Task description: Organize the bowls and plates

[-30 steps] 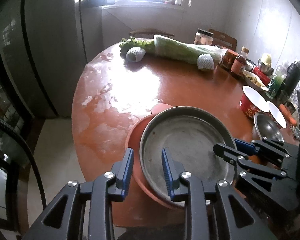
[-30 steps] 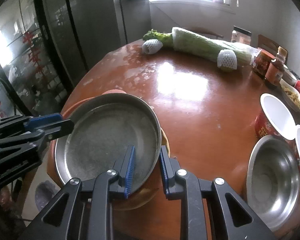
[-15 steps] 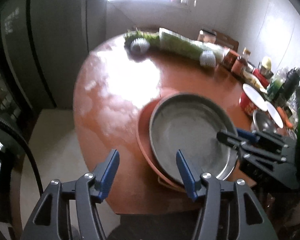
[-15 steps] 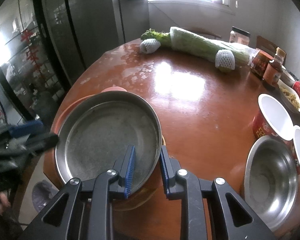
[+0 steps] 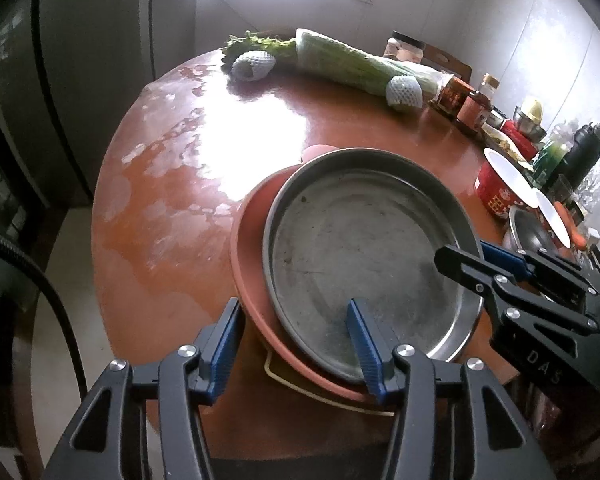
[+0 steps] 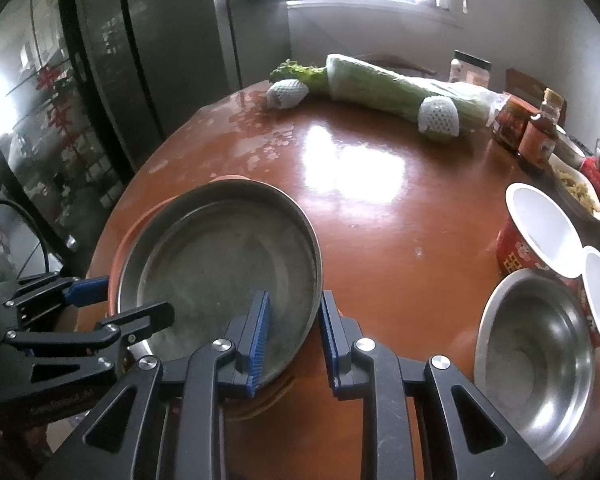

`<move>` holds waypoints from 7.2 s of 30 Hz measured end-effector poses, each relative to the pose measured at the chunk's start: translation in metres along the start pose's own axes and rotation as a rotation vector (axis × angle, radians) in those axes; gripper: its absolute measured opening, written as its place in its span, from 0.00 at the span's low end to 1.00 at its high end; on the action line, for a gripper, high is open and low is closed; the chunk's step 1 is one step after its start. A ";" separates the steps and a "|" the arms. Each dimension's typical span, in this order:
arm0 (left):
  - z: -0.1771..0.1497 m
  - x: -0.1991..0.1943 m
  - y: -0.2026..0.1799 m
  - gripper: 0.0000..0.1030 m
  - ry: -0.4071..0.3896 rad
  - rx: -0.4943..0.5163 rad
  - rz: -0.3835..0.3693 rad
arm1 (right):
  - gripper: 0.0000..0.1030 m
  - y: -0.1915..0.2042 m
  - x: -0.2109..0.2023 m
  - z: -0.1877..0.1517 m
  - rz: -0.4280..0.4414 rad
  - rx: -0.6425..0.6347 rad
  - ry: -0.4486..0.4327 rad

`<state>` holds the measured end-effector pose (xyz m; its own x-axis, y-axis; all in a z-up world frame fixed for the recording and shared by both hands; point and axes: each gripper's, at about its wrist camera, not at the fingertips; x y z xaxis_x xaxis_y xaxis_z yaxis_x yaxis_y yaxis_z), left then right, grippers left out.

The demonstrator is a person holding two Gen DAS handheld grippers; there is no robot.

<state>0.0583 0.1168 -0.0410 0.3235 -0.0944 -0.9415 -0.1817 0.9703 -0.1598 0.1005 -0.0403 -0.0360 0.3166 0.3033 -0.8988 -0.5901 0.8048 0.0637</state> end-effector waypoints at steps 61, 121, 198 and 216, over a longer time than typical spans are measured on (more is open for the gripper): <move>0.029 -0.055 -0.114 0.57 -0.177 0.161 -0.034 | 0.54 -0.097 -0.102 -0.035 -0.092 0.207 -0.275; -0.012 0.045 -0.226 0.45 0.070 0.350 -0.128 | 0.26 -0.184 -0.057 -0.130 -0.068 0.300 -0.043; 0.038 0.008 -0.274 0.48 -0.047 0.393 -0.194 | 0.48 -0.242 -0.094 -0.132 -0.113 0.439 -0.181; 0.081 0.041 -0.303 0.48 0.023 0.349 -0.226 | 0.49 -0.295 -0.082 -0.100 -0.121 0.477 -0.186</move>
<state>0.2019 -0.1627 -0.0069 0.2980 -0.3148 -0.9012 0.2188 0.9414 -0.2566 0.1749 -0.3534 -0.0247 0.5134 0.2442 -0.8227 -0.1511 0.9694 0.1934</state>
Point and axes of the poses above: each gripper's, at about its wrist camera, not at the fingertips, and x roughly the way its jaws point, y to its left, z to its top, and after that the axes turned 15 degrees about y, right-handed
